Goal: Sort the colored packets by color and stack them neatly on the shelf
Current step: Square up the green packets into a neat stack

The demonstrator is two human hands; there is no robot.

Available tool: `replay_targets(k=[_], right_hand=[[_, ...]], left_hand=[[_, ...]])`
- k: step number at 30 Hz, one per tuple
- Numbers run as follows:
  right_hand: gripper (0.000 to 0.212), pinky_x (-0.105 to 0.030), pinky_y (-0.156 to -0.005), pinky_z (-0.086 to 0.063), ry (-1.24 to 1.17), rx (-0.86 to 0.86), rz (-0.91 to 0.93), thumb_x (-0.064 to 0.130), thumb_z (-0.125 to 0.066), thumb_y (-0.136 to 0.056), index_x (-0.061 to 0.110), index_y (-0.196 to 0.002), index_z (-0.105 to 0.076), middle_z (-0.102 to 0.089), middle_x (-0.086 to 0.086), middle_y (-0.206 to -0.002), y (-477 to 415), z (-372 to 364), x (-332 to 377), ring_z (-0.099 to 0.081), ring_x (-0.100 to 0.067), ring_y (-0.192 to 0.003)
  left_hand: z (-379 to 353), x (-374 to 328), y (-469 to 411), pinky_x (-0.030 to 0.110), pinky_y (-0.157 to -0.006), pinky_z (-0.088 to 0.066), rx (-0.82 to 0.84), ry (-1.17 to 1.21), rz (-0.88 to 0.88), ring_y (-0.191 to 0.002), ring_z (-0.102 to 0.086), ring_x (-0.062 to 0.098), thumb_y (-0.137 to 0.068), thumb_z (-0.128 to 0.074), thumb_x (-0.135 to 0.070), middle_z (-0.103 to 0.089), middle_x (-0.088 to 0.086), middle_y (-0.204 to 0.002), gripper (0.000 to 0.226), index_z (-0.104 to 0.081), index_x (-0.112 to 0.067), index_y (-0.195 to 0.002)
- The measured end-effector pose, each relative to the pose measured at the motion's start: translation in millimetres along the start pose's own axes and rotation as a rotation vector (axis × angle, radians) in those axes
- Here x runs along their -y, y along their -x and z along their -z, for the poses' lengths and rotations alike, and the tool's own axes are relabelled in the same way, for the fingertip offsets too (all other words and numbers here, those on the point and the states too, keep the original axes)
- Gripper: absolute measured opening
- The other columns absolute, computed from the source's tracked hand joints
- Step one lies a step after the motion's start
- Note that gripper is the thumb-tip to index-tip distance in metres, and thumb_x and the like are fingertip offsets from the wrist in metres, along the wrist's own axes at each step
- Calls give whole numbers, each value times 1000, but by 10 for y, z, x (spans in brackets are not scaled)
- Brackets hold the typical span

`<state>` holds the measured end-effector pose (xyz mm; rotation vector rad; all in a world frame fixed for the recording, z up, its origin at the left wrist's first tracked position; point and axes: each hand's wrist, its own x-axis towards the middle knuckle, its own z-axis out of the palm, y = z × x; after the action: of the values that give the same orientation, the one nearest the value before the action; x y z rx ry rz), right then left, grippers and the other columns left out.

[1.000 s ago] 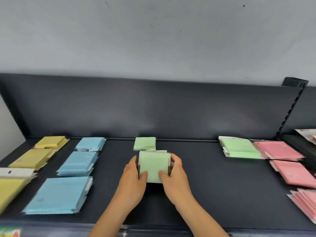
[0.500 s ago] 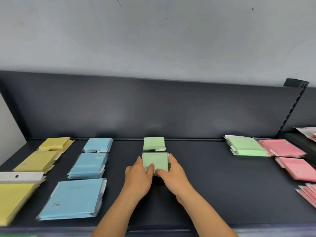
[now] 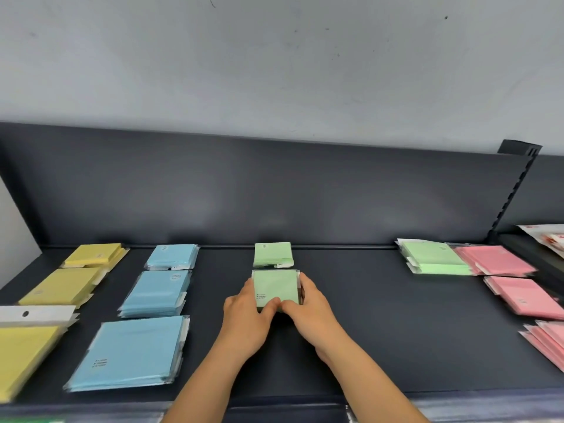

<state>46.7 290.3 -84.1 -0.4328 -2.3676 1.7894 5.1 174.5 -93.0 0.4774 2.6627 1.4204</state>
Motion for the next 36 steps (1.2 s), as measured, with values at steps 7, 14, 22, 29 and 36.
replay_targets(k=[7, 14, 22, 29, 36], right_hand=[[50, -11, -73, -47, -8, 62, -60, 3, -54, -84, 27, -127, -49, -61, 11, -119, -60, 43, 83, -58, -1, -104], [73, -28, -110, -27, 94, 3, -75, 15, -57, -87, 18, -149, -18, -22, 3, -155, -3, 455, 119, -25, -13, -141], [63, -30, -109, -32, 335, -267, -6, 3, -46, -89, 20, -146, -27, -32, 2, -151, -38, 1956, 111, -31, -14, -138], [58, -30, -99, -37, 586, -276, -91, 11, -47, -92, 14, -146, -26, -35, -4, -150, -216, 3015, -102, -42, -22, -130], [68, -29, -100, -37, 654, -159, -89, 25, -59, -90, 12, -147, -24, -34, -8, -150, -657, 3408, -201, -43, -24, -130]], left_hand=[[-8, -83, -53, 32, -95, -33, 4, -51, 87, -124, -31, 26, -94, -47, -32, -50, 2, -132, 44, -37, -18, -135], [-65, -340, 35, 36, -114, -14, -108, -220, 43, -142, -2, 29, -91, -48, -43, -2, 10, -157, 81, -4, -4, -147], [-648, -1136, 85, 28, -113, -14, 188, -46, -219, -143, -6, 11, -92, -49, -42, -15, -2, -155, 74, -7, -19, -149], [-1447, -1722, -347, 29, -109, -27, 475, -117, -117, -139, -27, 16, -90, -49, -49, -27, -1, -152, 73, -18, -16, -147], [-2096, -1943, -810, 23, -61, -35, 407, -93, 82, -84, -50, 13, -91, -47, -49, -54, -1, -99, 44, -52, -7, -104]])
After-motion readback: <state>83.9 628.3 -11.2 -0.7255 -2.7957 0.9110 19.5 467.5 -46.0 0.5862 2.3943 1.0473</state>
